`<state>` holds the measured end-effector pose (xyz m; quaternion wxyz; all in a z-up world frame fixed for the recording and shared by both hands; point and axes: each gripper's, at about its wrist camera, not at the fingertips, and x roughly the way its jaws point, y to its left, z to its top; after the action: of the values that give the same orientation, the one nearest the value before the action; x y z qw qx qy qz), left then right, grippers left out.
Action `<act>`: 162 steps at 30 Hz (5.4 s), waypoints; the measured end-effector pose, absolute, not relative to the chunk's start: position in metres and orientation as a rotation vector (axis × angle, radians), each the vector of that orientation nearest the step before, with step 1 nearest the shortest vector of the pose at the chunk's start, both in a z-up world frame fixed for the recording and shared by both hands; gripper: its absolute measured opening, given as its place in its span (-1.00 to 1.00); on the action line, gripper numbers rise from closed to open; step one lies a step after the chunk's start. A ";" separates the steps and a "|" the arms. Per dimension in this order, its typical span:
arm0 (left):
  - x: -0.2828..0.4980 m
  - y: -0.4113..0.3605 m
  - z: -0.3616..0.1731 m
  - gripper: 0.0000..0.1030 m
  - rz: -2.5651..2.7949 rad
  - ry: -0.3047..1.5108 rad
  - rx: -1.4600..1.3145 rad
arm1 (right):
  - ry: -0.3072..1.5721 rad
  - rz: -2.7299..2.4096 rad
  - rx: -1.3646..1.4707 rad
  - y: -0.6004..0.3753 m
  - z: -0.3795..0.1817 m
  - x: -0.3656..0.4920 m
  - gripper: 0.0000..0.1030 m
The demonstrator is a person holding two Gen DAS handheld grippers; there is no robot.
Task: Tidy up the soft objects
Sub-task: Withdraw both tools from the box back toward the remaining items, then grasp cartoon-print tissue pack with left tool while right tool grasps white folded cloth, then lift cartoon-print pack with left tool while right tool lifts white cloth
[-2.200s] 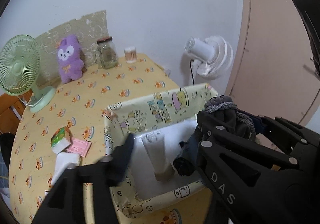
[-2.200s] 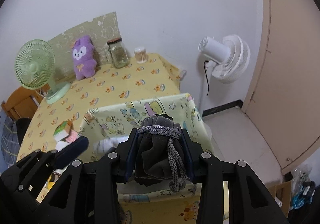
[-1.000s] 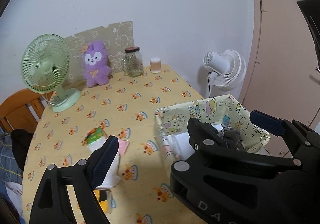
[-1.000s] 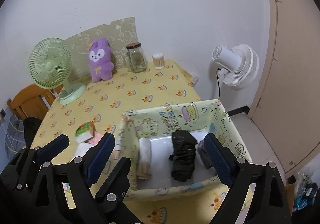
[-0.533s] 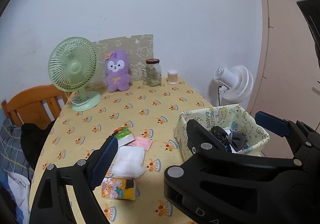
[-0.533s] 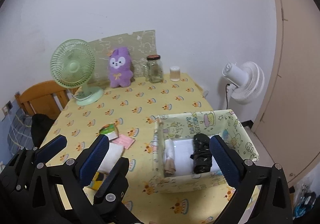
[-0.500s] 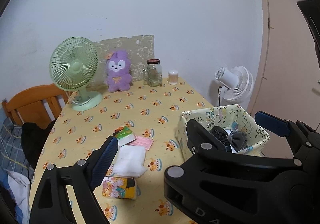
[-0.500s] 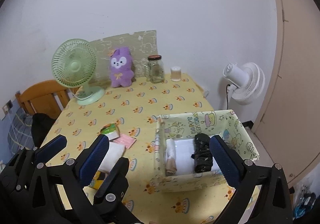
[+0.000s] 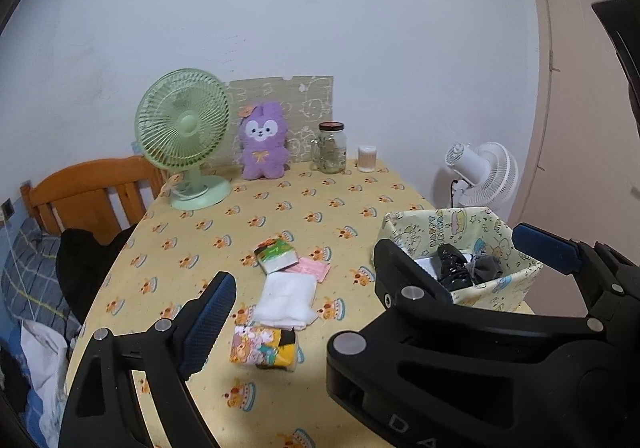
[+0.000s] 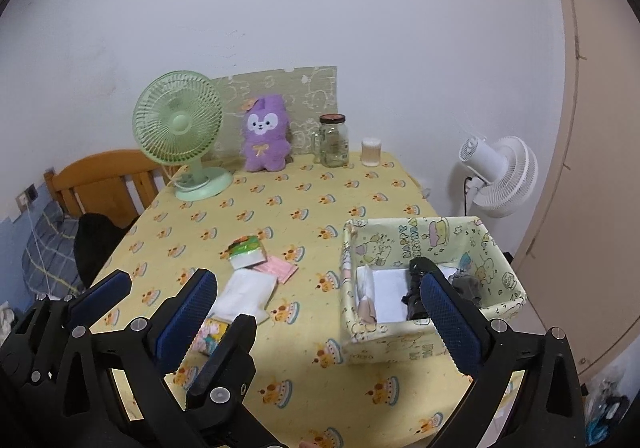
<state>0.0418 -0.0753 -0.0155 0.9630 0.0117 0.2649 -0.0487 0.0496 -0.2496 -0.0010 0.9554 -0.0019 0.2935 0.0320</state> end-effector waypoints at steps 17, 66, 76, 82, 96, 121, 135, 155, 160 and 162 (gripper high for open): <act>0.044 -0.027 -0.076 0.83 -0.010 0.561 0.012 | 0.622 0.200 -0.021 -0.200 -0.065 0.055 1.00; 0.141 0.024 -0.153 0.54 0.105 0.770 -0.031 | 0.824 0.264 -0.043 -0.145 -0.164 0.159 1.00; 0.177 0.040 -0.155 0.55 0.086 0.801 -0.069 | 0.864 0.248 -0.060 -0.128 -0.167 0.200 1.00; 0.186 0.041 -0.161 0.64 0.074 0.867 -0.083 | 0.917 0.253 -0.070 -0.125 -0.176 0.214 1.00; 0.189 0.038 -0.163 0.74 0.082 0.884 -0.065 | 0.949 0.261 -0.029 -0.128 -0.180 0.218 1.00; 0.168 0.026 -0.154 0.12 0.024 0.870 -0.071 | 0.908 0.194 -0.059 -0.145 -0.164 0.189 -0.21; 0.164 -0.004 -0.138 0.36 -0.035 0.836 -0.023 | 0.882 0.204 -0.037 -0.171 -0.147 0.176 -0.23; 0.221 0.010 -0.151 0.36 -0.048 0.843 0.032 | 0.883 0.193 0.002 -0.164 -0.158 0.227 -0.23; 0.215 0.010 -0.150 0.26 -0.051 0.844 0.005 | 0.882 0.199 -0.010 -0.163 -0.157 0.224 -0.23; 0.213 0.009 -0.147 0.26 -0.049 0.849 -0.002 | 0.885 0.205 -0.002 -0.164 -0.155 0.223 -0.23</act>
<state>0.2129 0.0088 -0.1474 0.9109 -0.0010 0.4118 -0.0238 0.2225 -0.1635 -0.1549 0.8985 -0.0012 0.4275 0.0991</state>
